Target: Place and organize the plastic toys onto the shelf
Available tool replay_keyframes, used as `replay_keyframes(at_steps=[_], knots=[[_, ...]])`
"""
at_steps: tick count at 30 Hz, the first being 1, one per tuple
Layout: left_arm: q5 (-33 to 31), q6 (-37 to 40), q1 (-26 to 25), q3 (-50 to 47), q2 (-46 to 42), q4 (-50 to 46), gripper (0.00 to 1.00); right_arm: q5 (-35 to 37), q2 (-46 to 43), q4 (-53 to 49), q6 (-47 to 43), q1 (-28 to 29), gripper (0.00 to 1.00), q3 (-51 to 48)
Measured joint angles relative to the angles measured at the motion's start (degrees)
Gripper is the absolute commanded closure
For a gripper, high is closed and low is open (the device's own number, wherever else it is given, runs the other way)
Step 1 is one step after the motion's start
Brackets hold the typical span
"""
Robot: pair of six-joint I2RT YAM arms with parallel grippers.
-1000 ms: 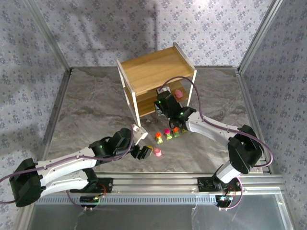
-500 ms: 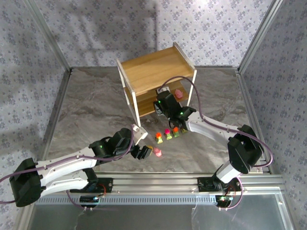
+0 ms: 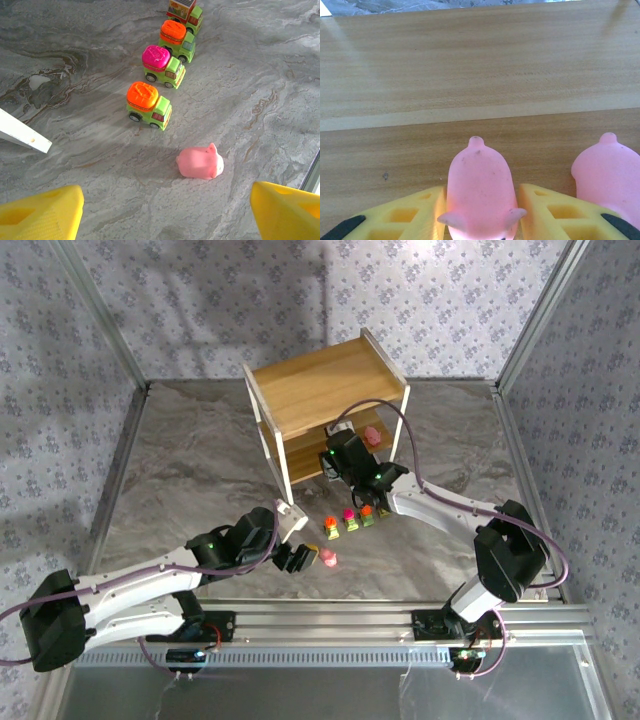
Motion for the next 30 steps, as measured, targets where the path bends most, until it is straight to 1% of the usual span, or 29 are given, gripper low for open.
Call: replay_keyframes(at_steps=[9,30], knots=[[-0.37,0.00,0.00,0.00,0.00,0.00,0.14,0.04,-0.15,-0.02,0.00,0.17,0.56,-0.02],[-1.66,0.00,0.00,0.00,0.00,-0.11,0.14,1.18,-3.87,-0.24,0.02,1.42,0.54,-1.95]])
